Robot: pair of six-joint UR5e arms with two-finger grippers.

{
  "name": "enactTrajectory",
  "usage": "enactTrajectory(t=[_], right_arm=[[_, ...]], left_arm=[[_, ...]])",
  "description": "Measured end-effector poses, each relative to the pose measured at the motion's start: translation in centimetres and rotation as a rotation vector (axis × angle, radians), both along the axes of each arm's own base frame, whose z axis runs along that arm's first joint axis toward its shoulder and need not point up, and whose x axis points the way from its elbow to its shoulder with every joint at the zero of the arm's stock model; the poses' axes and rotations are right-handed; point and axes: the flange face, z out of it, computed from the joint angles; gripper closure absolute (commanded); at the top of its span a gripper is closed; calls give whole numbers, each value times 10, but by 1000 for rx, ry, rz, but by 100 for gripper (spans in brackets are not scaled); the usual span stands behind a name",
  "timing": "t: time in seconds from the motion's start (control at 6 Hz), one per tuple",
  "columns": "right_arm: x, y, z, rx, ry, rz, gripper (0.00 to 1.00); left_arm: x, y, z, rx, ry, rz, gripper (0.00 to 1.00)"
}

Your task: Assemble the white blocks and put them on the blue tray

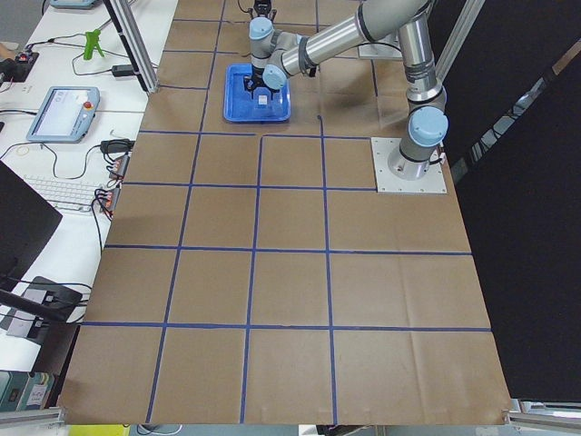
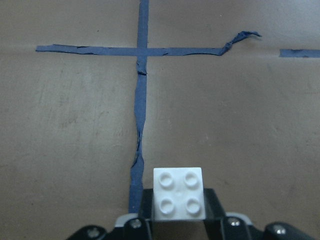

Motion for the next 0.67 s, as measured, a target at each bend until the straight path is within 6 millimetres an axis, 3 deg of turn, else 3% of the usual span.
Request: enactTrajectory(t=[0.17, 0.33, 0.5, 0.67], right_arm=[[-1, -2, 6, -13, 8, -3, 69], [1, -3, 21, -34, 20, -6, 69], [10, -4, 43, -54, 19, -22, 69], [31, -6, 62, -63, 5, -29, 69]], left_arm=[[4, 3, 33, 12, -6, 6, 1], [11, 4, 82, 35, -13, 21, 1], [28, 4, 137, 65, -20, 51, 1], [52, 11, 190, 101, -24, 95, 1]])
